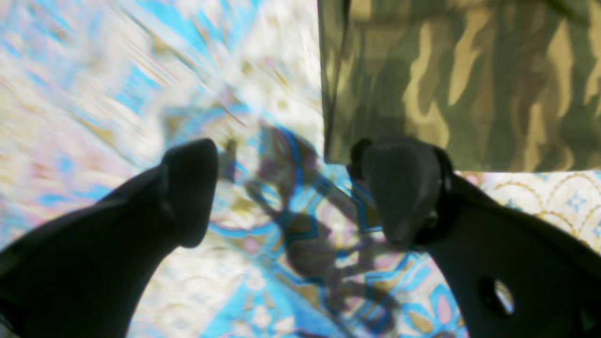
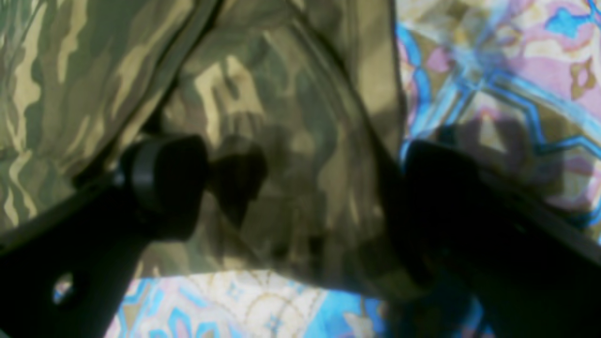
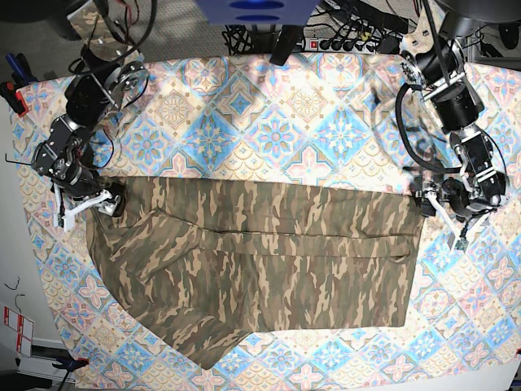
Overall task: Fold the T-shirt properly
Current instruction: 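Grasp the folded edge again with both grippers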
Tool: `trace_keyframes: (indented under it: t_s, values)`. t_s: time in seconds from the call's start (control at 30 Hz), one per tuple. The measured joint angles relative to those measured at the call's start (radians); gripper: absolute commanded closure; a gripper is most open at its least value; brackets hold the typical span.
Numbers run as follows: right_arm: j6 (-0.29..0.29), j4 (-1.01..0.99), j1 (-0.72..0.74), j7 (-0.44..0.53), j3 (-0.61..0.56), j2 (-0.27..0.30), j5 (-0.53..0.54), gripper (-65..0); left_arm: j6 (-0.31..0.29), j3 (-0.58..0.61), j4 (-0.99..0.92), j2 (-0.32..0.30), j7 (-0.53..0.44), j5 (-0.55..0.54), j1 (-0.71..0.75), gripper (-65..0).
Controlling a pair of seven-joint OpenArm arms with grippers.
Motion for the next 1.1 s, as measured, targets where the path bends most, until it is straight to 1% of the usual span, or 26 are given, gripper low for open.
trace_keyframes:
  t_s: [0.1,0.2,0.37,0.47,0.5,0.53,0.6,0.67,0.73,0.8,0.87,0.97,1.0,1.07,1.1]
  values:
    - [0.004,0.000,-0.001,0.001,0.000,0.000,0.000,-65.0,-0.001,0.000,-0.079,0.001,0.000,-0.002,-0.029,-51.8]
    - [0.004,0.000,-0.001,0.000,0.000,0.000,0.000,-65.0,0.000,0.001,-0.091,0.003,-0.003,-0.003,-0.041,-51.8]
    - [0.004,0.000,-0.003,0.002,0.000,0.000,0.001,-65.0,0.000,0.000,-0.100,0.003,-0.075,0.005,-0.043,-52.1]
    - [0.004,0.000,-0.003,0.002,0.000,0.000,0.000,-65.0,0.000,0.000,-0.201,-0.003,-0.100,0.003,-0.063,-51.9]
    - [0.004,0.000,-0.003,0.002,0.000,0.000,0.001,-65.0,0.000,0.000,-0.252,-0.005,-0.119,0.013,-0.076,-51.9]
    - [0.004,0.000,-0.003,0.001,0.000,0.000,0.000,-65.0,0.010,0.000,-0.294,-0.011,-0.168,0.014,-0.086,-51.9]
    - [0.005,0.001,-0.004,0.002,0.000,-0.002,0.001,-65.0,0.003,0.000,-0.381,-0.033,-0.222,0.000,-0.116,-52.0]
    - [0.008,0.002,-0.005,0.002,0.000,0.000,0.004,-65.0,0.003,0.000,-0.425,-0.045,-0.273,0.000,-0.129,-52.1]
    - [0.006,0.002,-0.005,0.001,0.000,-0.003,0.000,-65.0,0.004,0.000,-0.441,-0.047,-0.302,-0.007,-0.129,-52.1]
    - [0.008,0.002,-0.006,0.001,0.000,-0.001,0.004,-65.0,0.004,0.003,-0.443,-0.050,-0.296,-0.006,-0.130,-51.7]
    - [0.010,0.002,-0.005,0.002,0.000,0.000,0.003,-65.0,0.014,0.049,-0.441,-0.041,-0.270,-0.011,-0.135,-51.6]
    - [0.011,0.002,-0.006,0.001,-0.001,0.000,0.004,-64.5,0.021,0.074,-0.434,0.002,-0.237,-0.006,-0.138,-50.7]
    - [0.011,0.002,-0.006,0.000,-0.002,0.000,0.004,-60.5,0.022,0.072,-0.433,0.011,-0.240,-0.007,-0.137,-48.6]
    - [0.019,0.002,-0.005,-0.017,-0.003,0.000,0.003,-52.0,0.031,0.071,-0.428,0.018,-0.256,-0.009,-0.119,-42.4]
    - [0.045,0.002,-0.006,-0.032,-0.003,0.002,0.000,-45.8,0.040,0.072,-0.425,0.020,-0.273,-0.010,-0.111,-37.7]
